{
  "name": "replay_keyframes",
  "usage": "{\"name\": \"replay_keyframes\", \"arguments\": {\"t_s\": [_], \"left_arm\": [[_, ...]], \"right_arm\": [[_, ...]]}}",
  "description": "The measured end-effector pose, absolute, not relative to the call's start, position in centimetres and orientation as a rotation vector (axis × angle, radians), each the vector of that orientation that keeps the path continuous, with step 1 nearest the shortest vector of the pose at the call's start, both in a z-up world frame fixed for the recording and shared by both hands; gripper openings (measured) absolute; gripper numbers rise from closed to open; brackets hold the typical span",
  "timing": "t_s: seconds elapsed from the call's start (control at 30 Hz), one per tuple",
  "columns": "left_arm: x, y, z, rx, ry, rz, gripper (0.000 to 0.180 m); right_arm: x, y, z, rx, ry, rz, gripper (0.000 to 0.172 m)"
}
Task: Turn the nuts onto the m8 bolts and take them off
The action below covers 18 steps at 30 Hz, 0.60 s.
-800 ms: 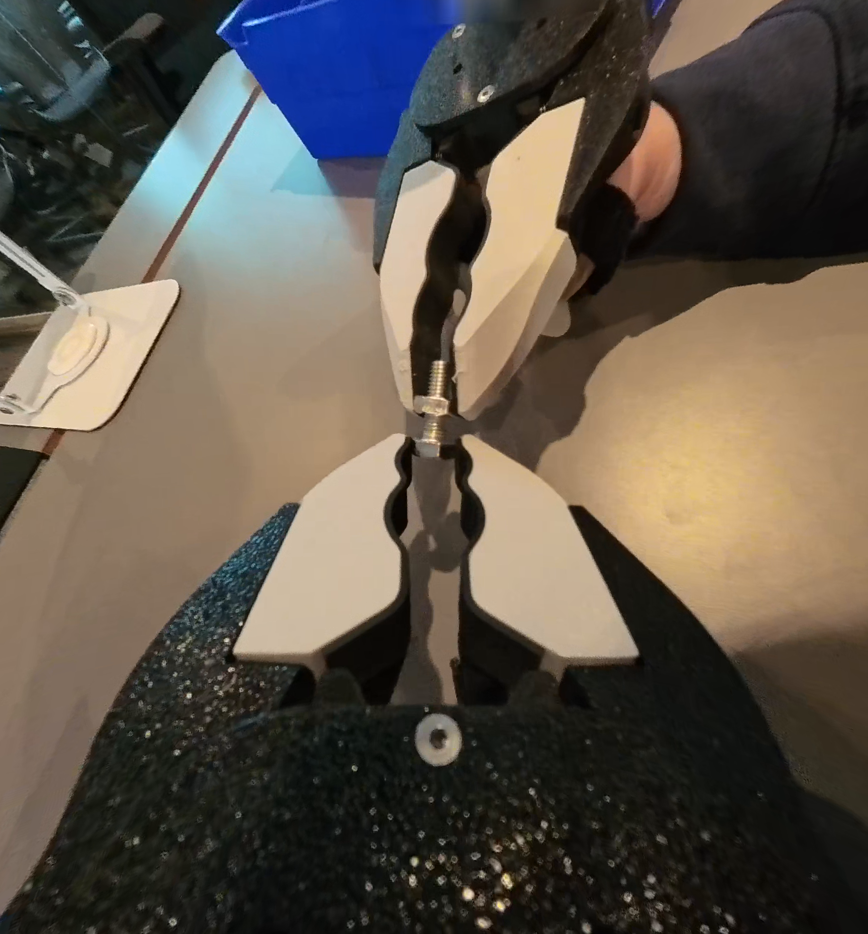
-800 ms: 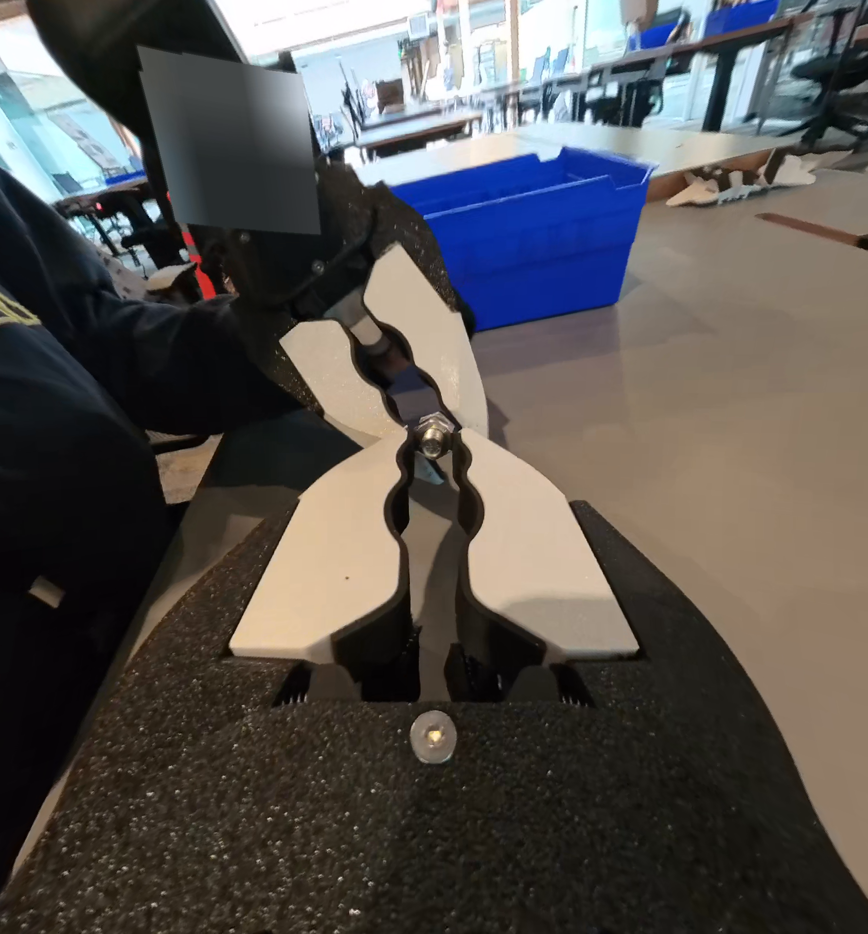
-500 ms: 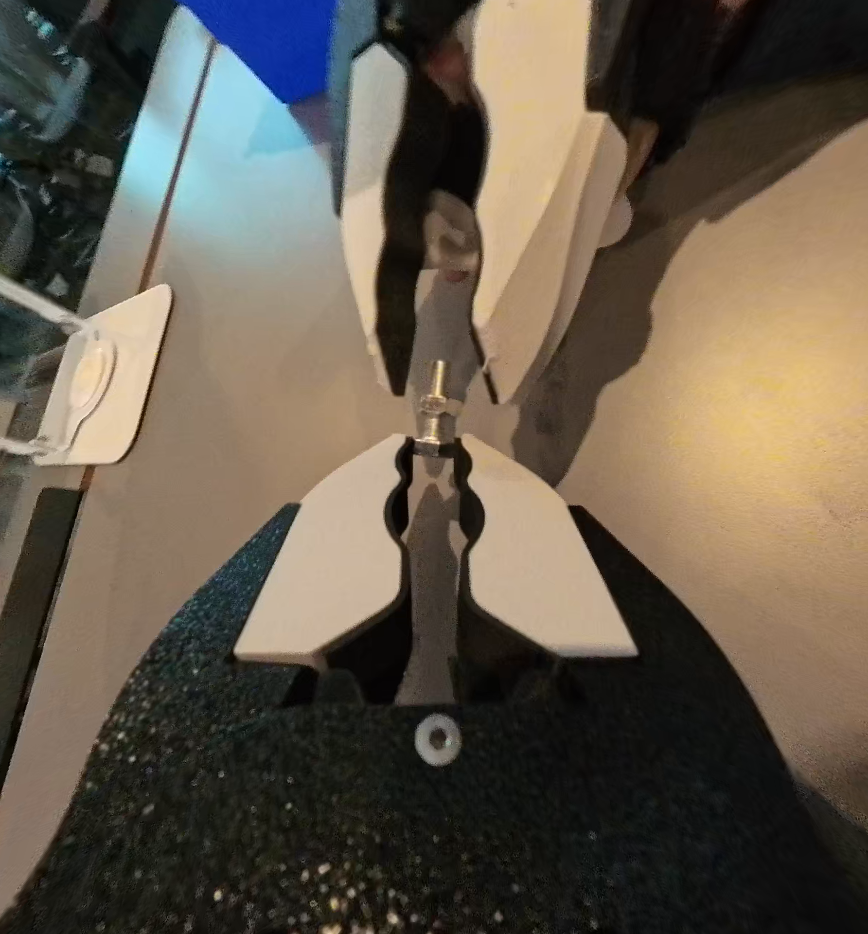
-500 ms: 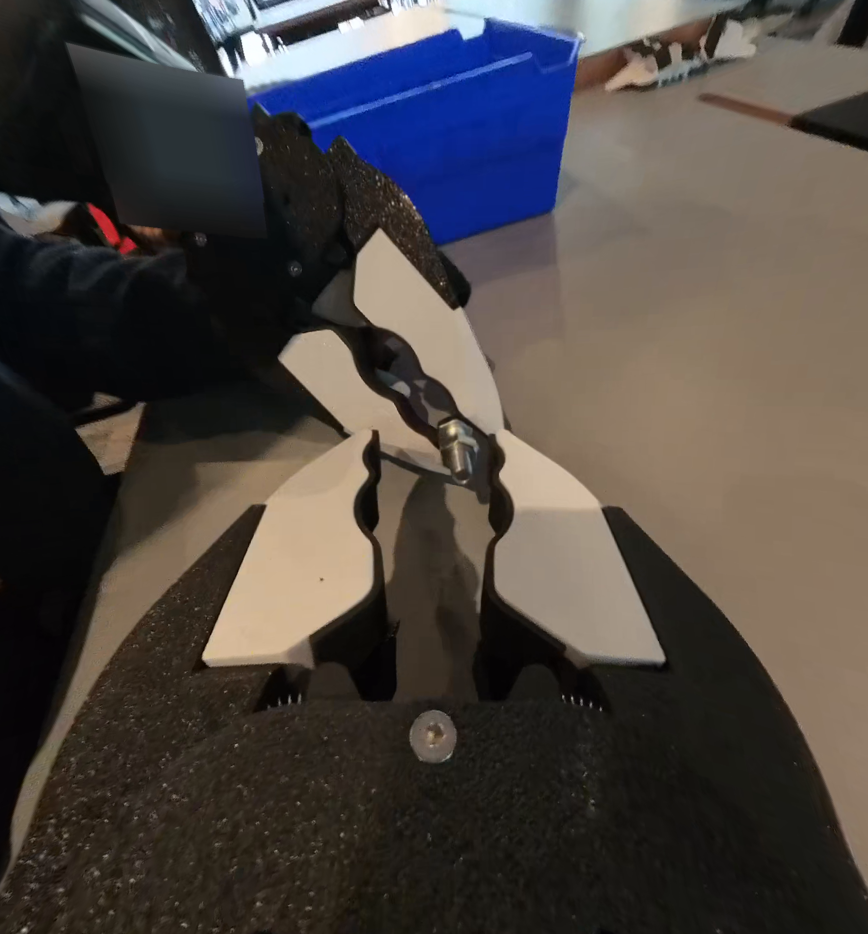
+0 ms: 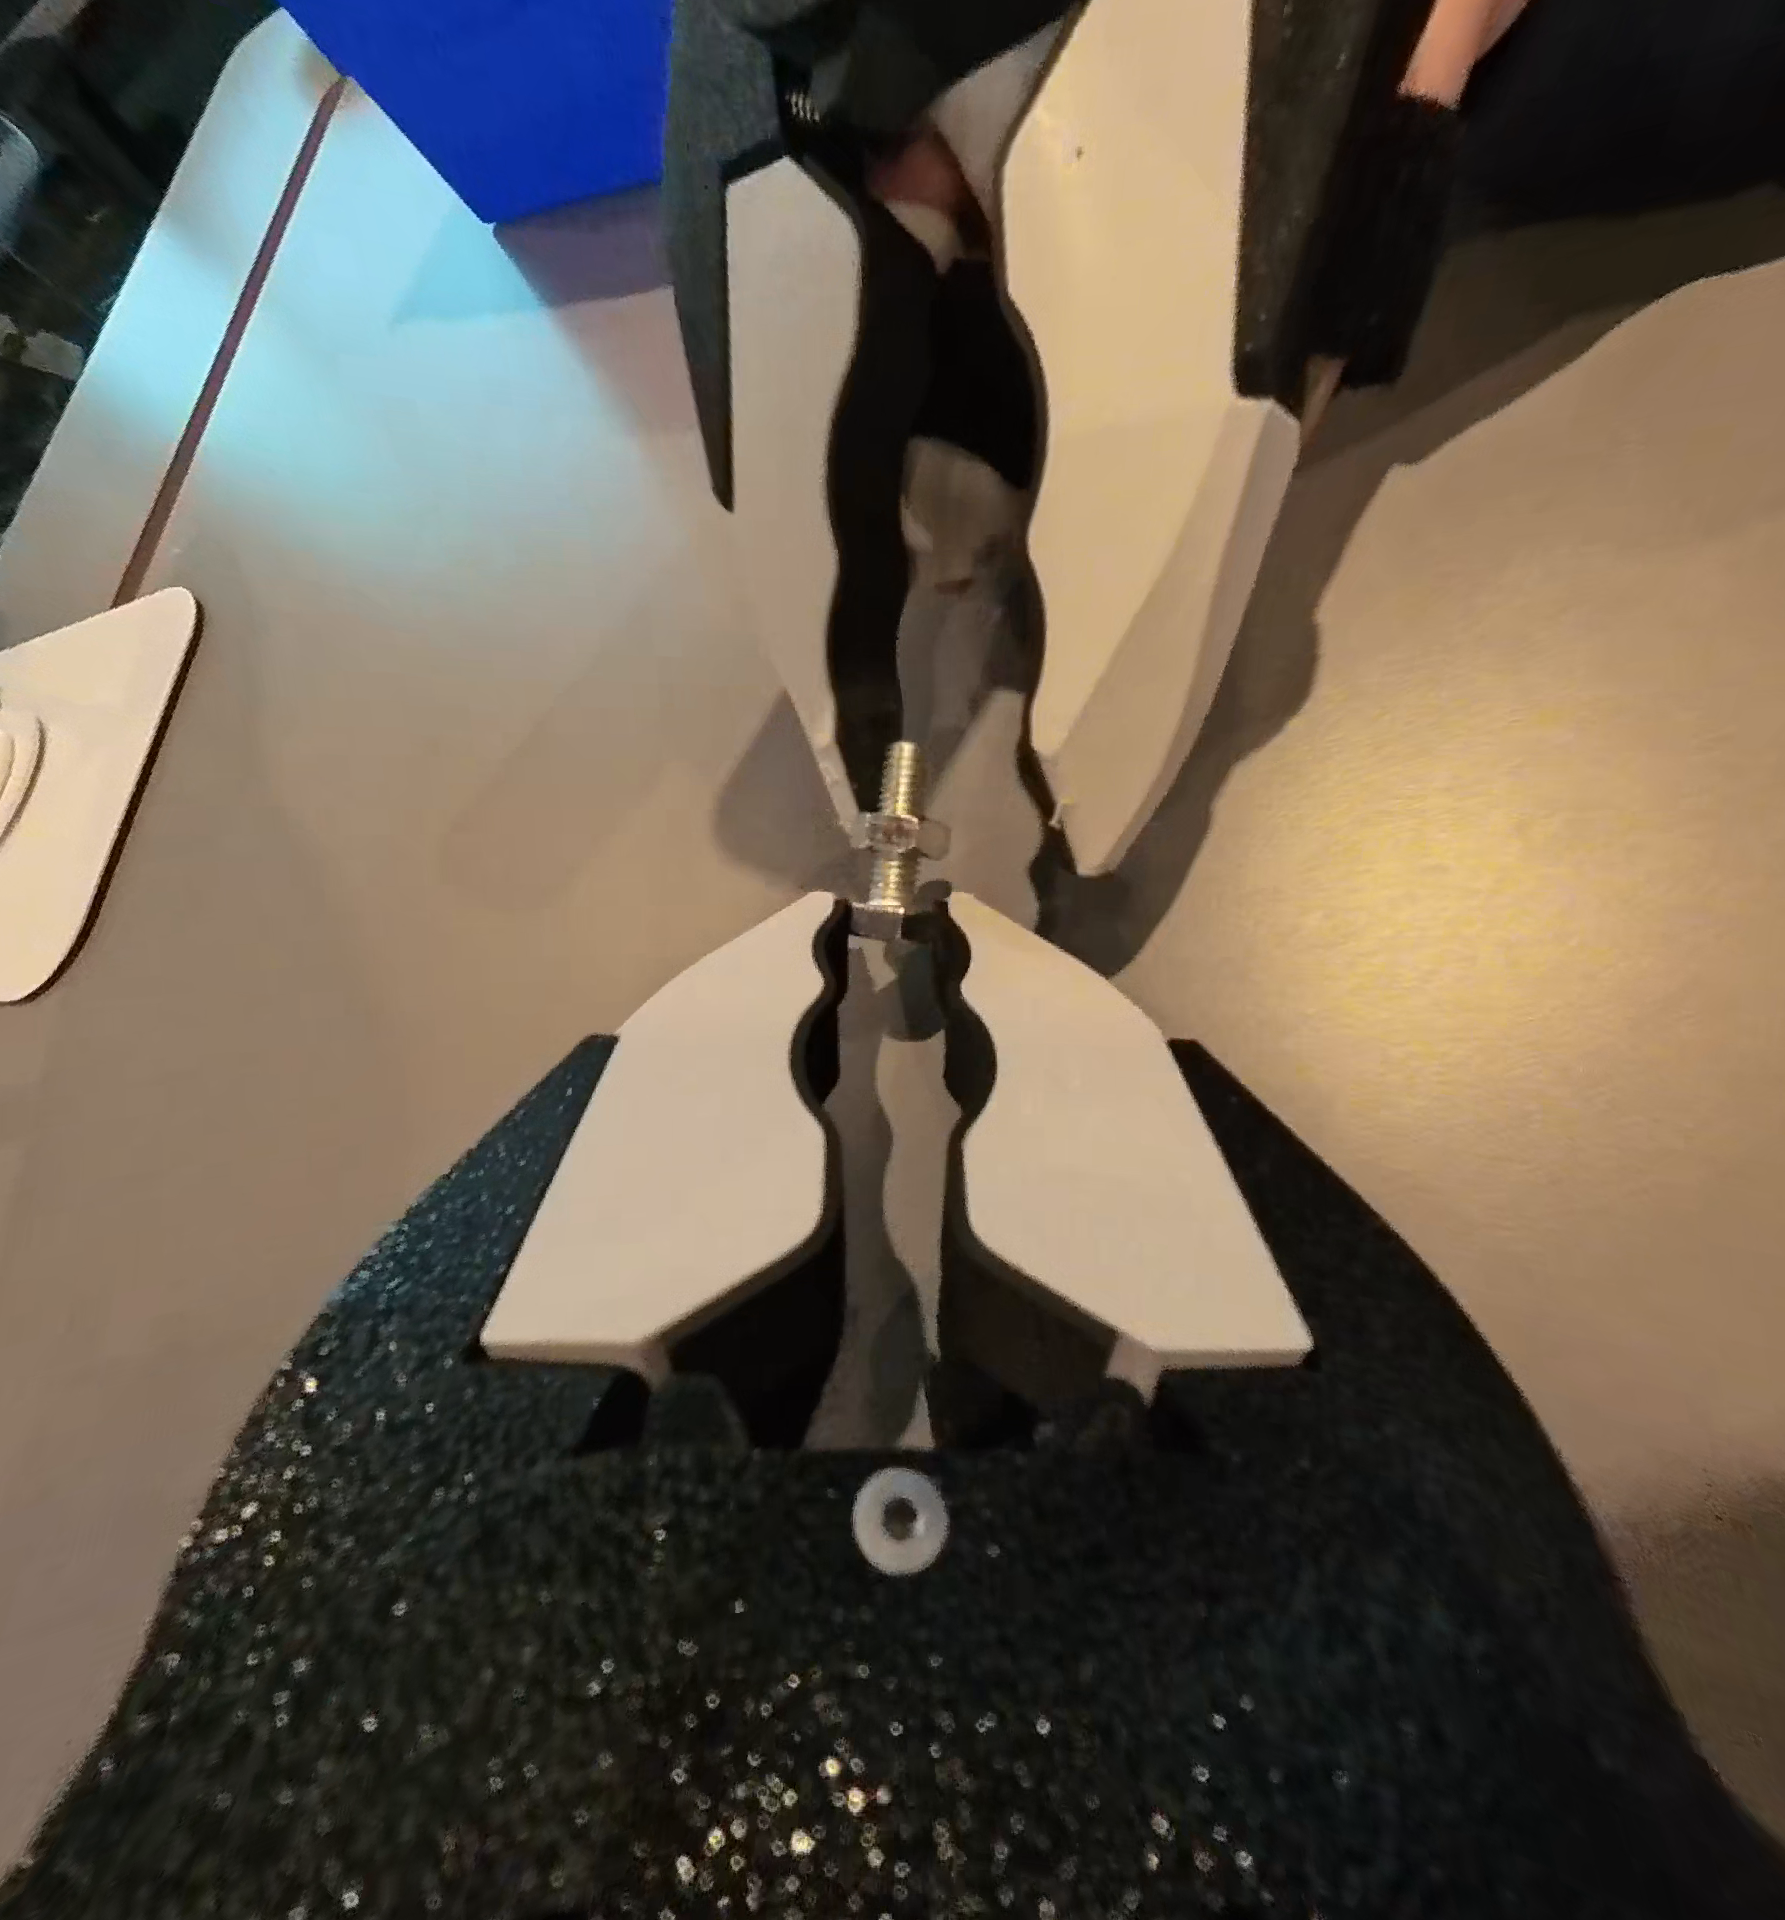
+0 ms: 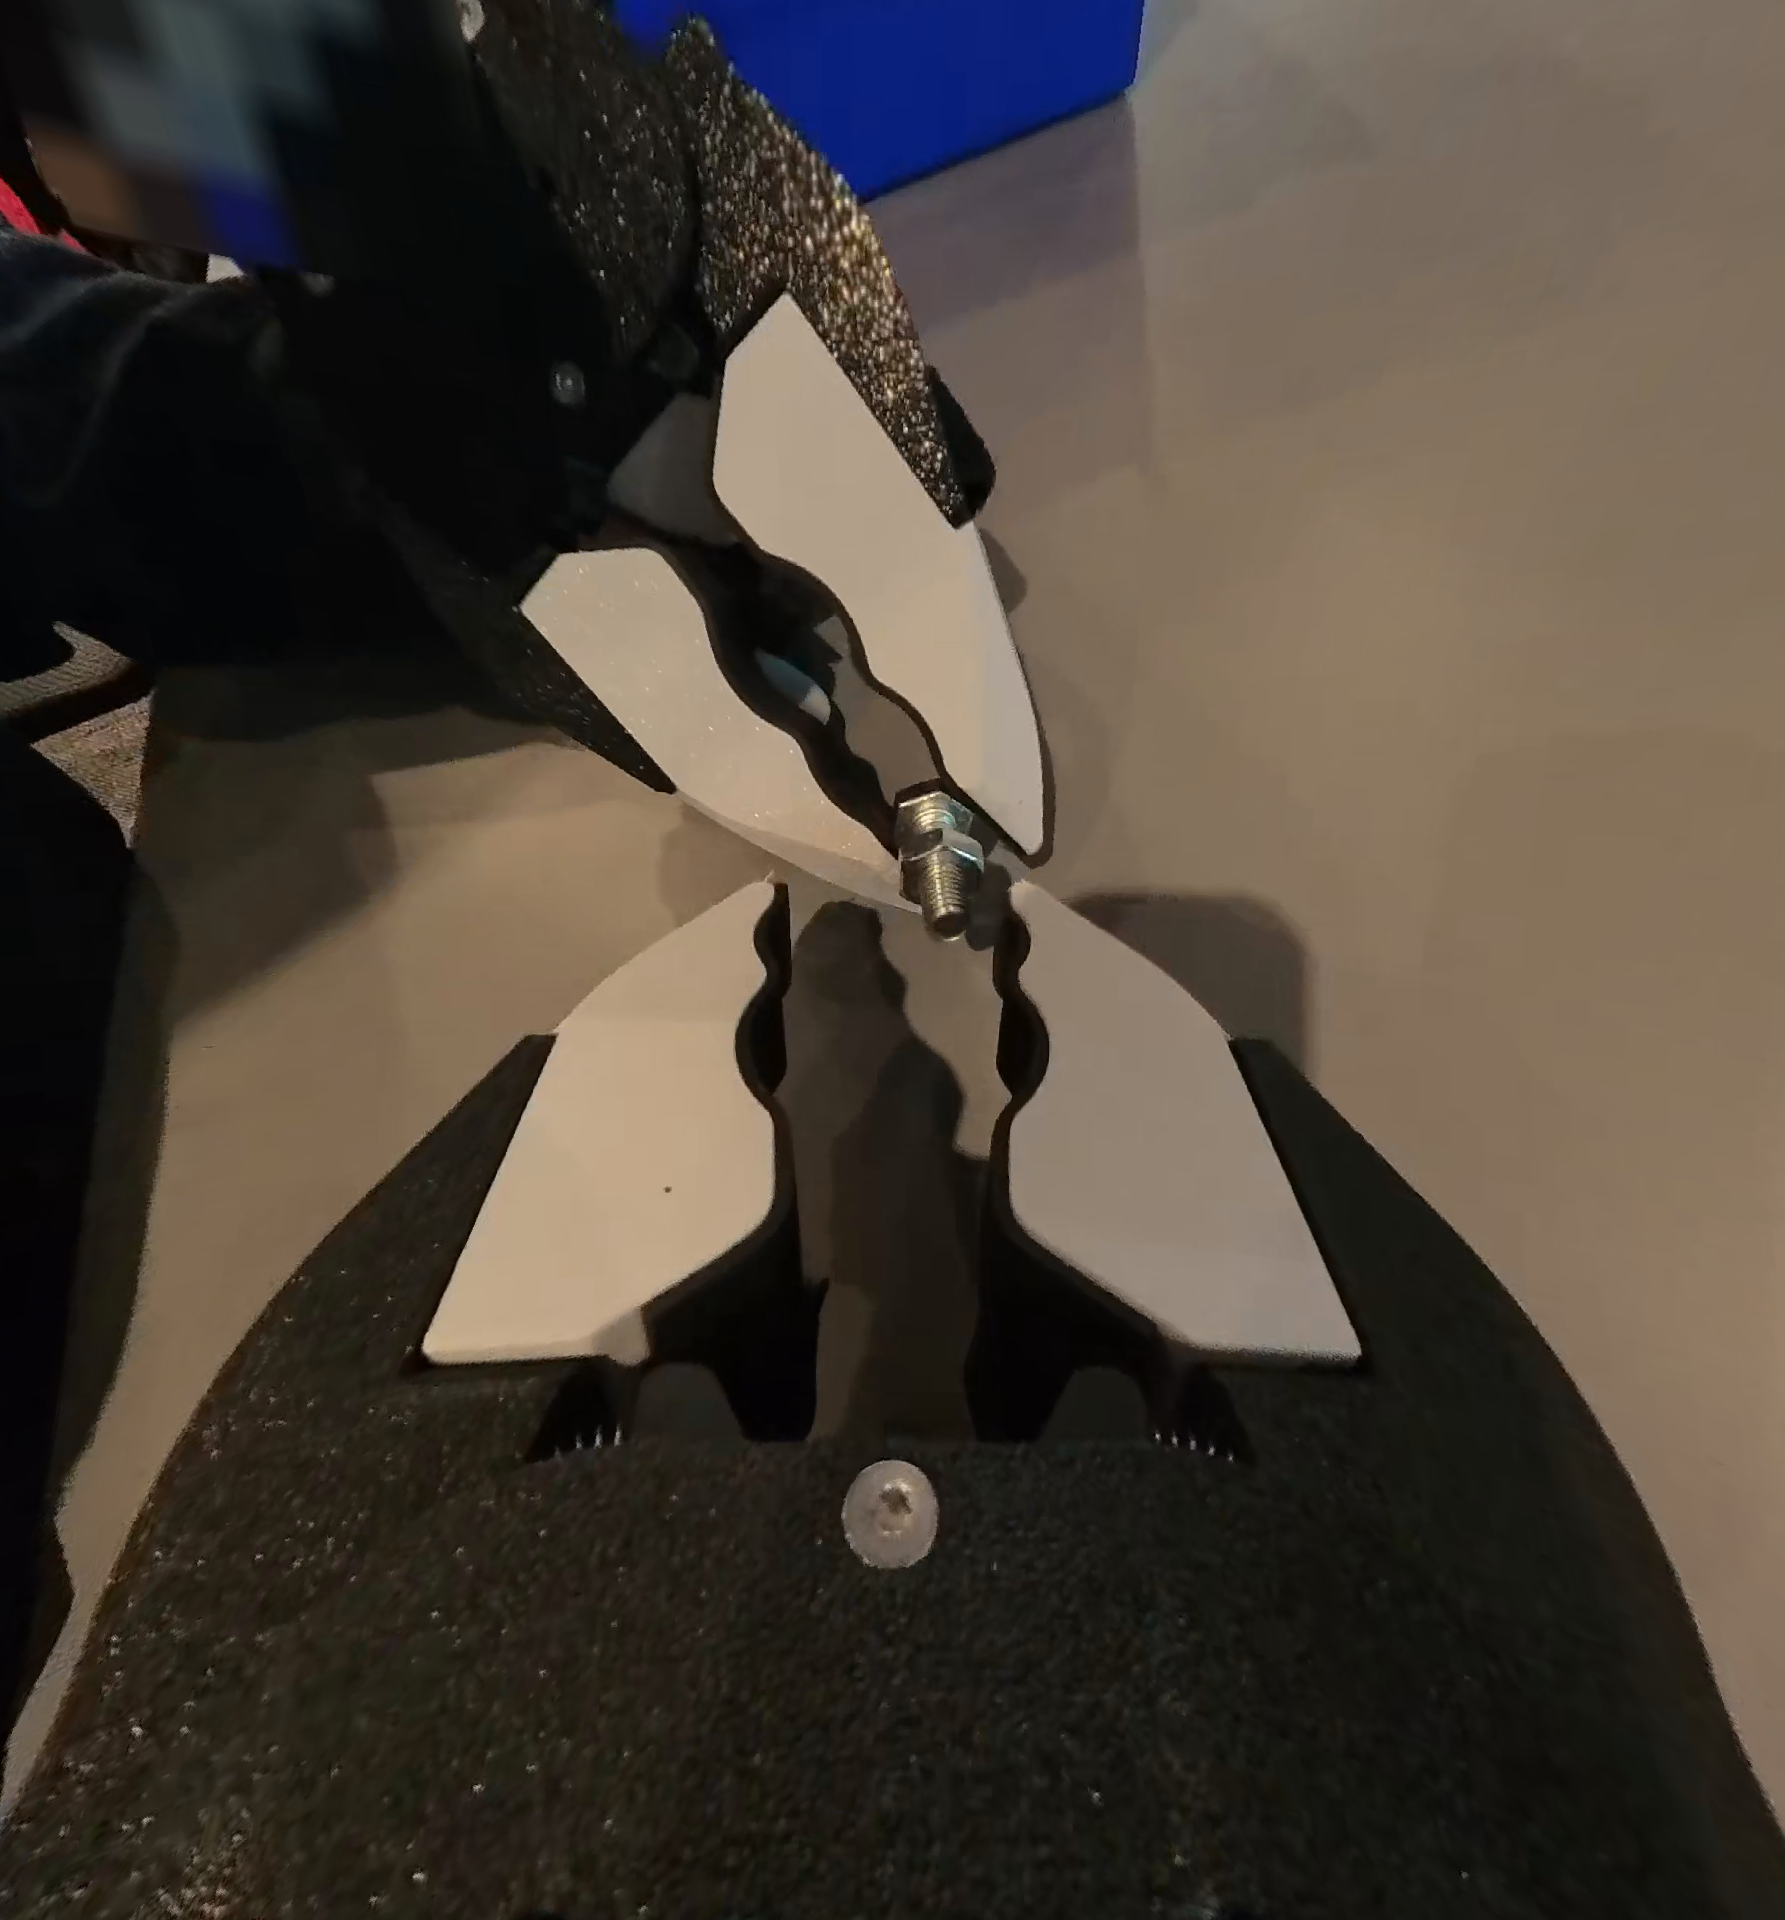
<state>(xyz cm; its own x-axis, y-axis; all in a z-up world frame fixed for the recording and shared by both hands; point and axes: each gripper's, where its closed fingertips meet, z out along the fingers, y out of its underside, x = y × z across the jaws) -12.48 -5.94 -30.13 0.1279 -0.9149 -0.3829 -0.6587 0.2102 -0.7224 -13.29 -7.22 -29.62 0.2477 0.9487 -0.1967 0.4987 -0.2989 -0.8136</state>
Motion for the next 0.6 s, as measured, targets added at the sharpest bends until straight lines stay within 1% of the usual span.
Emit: {"name": "replay_keyframes", "arguments": {"t_s": [0.1, 0.13, 0.17, 0.2, 0.27, 0.4, 0.47, 0.53, 0.57, 0.6], "left_arm": [[-12.5, -6.0, -30.2, -1.525, 1.609, -0.384, 0.015], [-12.5, -6.0, -30.2, -1.526, 1.611, -0.390, 0.015], [-12.5, -6.1, -30.2, -1.526, 1.615, -0.395, 0.015], [-12.5, -6.1, -30.2, -1.529, 1.615, -0.398, 0.015], [-12.5, -6.1, -30.2, -1.536, 1.615, -0.405, 0.015], [-12.4, -6.1, -30.3, -1.540, 1.617, -0.411, 0.015], [-12.5, -6.1, -30.3, -1.543, 1.618, -0.414, 0.015], [-12.5, -6.1, -30.3, -1.544, 1.620, -0.418, 0.015], [-12.5, -6.1, -30.3, -1.543, 1.620, -0.417, 0.015], [-12.5, -6.1, -30.3, -1.545, 1.620, -0.418, 0.015]], "right_arm": [[-13.5, -7.5, -29.3, -1.878, -1.326, 0.947, 0.036], [-13.7, -7.5, -28.8, -1.840, -1.317, 0.953, 0.039], [-13.8, -7.7, -28.0, -1.770, -1.321, 0.964, 0.039], [-14.1, -8.2, -27.0, -1.685, -1.325, 0.993, 0.034], [-13.7, -7.7, -25.9, -1.643, -1.263, 0.970, 0.031], [-12.1, -6.9, -28.9, -1.874, -1.287, 0.887, 0.034], [-12.5, -7.6, -29.2, -1.882, -1.337, 0.904, 0.033], [-13.3, -8.1, -28.2, -1.788, -1.357, 0.908, 0.042], [-13.6, -8.7, -27.2, -1.691, -1.381, 0.929, 0.033], [-13.7, -9.0, -26.0, -1.619, -1.356, 0.952, 0.031]]}}
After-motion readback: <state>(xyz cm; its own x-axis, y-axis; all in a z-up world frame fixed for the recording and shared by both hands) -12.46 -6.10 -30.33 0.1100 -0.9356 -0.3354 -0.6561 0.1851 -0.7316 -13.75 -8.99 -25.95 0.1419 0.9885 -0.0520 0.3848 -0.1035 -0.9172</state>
